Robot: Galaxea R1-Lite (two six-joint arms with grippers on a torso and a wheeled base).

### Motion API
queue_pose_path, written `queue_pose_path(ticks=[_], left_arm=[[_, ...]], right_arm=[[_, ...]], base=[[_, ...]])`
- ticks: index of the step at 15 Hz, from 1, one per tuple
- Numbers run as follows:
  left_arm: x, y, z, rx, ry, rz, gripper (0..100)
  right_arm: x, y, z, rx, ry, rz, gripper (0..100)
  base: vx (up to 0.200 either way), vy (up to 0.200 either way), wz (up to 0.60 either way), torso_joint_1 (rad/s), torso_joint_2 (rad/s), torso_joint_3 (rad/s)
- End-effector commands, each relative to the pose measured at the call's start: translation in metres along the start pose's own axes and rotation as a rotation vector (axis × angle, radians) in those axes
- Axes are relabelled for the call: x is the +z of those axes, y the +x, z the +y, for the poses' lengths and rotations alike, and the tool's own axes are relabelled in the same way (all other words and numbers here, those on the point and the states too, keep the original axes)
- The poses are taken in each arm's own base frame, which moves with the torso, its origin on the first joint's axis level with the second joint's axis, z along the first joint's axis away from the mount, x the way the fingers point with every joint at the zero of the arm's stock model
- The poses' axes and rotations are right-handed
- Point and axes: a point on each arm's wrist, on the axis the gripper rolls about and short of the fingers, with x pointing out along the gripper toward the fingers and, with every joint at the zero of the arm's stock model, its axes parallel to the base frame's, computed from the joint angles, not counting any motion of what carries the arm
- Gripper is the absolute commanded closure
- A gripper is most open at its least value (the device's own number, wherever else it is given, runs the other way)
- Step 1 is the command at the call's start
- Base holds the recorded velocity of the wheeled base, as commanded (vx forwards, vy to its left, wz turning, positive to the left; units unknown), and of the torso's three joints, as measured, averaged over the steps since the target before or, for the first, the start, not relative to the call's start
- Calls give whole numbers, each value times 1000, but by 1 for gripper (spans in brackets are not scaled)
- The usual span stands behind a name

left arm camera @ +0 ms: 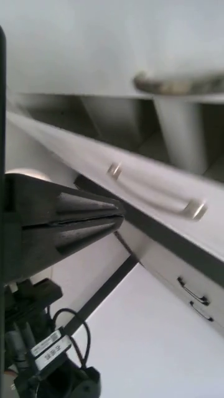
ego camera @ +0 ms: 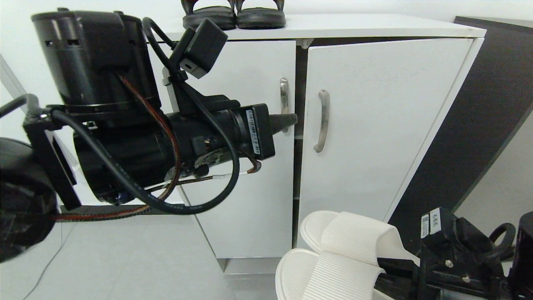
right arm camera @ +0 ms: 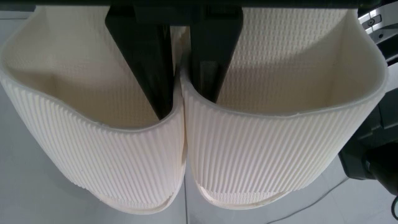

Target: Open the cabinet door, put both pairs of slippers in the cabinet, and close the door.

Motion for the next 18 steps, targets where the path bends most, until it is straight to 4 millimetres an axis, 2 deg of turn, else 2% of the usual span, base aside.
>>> queue_pose_path(ticks=[1,8,12,16,18], left_arm=[[3,11,16,28,-3,-1,100],[7,60,32,42,-39,-19,100],[9,71,38,33,-47,-30,100],[13,74,36,-17,-43,-33,100],[14,75,36,-20,-42,-38,100]], right_arm=[[0,0,0,1,-2,2,100],[-1,0,0,1,-2,3,100],[-5,0,1,6,-33,18,100],[-7,-1,3,17,-36,26,100],[-11,-2,7,38,-39,40,100]], base=[[0,0,0,0,0,0],[0,0,0,0,0,0],[0,0,0,0,0,0],[0,0,0,0,0,0],[-200,0,0,0,0,0]])
